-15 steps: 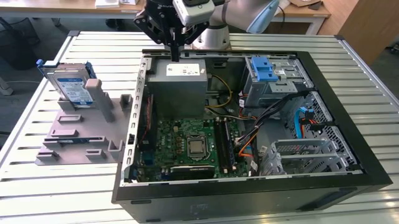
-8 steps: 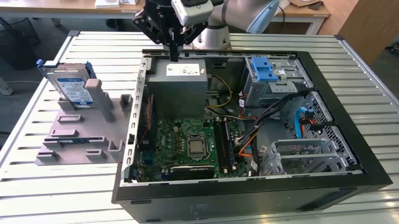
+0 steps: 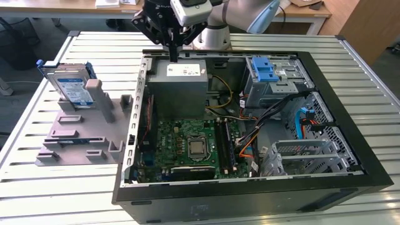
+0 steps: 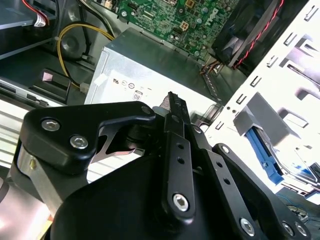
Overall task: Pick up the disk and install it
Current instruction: 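Reach for the disk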
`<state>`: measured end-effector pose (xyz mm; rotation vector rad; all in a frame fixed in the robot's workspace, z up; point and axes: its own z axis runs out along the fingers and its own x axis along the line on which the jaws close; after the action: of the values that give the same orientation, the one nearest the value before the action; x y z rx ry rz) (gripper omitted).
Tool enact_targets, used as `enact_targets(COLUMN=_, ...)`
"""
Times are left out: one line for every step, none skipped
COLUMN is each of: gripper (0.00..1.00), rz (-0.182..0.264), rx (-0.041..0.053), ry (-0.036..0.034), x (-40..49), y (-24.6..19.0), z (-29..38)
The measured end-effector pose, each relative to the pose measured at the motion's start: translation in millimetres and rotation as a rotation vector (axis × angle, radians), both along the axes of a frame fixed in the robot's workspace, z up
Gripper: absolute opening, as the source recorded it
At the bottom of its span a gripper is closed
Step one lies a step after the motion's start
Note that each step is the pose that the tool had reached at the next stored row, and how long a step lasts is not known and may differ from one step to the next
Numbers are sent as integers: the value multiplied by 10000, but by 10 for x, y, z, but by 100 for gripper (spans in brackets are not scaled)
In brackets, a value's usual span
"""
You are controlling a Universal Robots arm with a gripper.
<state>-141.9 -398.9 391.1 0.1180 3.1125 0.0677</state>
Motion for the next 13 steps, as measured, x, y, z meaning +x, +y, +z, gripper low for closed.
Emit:
enact_targets(gripper=11, rz=1, rx=0, ry=0, x=-2, y=0, z=0)
enact_targets(gripper=11, rz=1, rx=0, ry=0, x=-4, y=0, z=0)
enact_targets(gripper=11, rz=0, rx=-1, ry=0, x=-5, y=0, z=-1)
enact_targets(gripper=11, rz=0, rx=0, ry=0, x=-7, y=0, z=-1)
enact_targets(gripper=11, rz=1, rx=0, ry=0, x=-9, y=0, z=-1)
enact_targets(gripper=11, rz=0, rx=0, ry=-1, x=-12, y=0, z=-2)
enact_targets(gripper=11, rz=0, rx=0, ry=0, x=-14, y=0, z=-2)
enact_targets(gripper=11, rz=0, rx=0, ry=0, x=-16, y=0, z=-2)
enact_targets(gripper=11, rz=0, rx=0, ry=0, x=-18, y=0, z=-3)
enact_targets(gripper=11, rz=0, rx=0, ry=0, x=-21, y=0, z=-3)
enact_targets(gripper=11, rz=0, rx=0, ry=0, x=-23, y=0, z=-4)
enact_targets(gripper=11, rz=1, rx=0, ry=0, x=-26, y=0, z=-4)
enact_targets(gripper=11, rz=0, rx=0, ry=0, x=-28, y=0, z=-5)
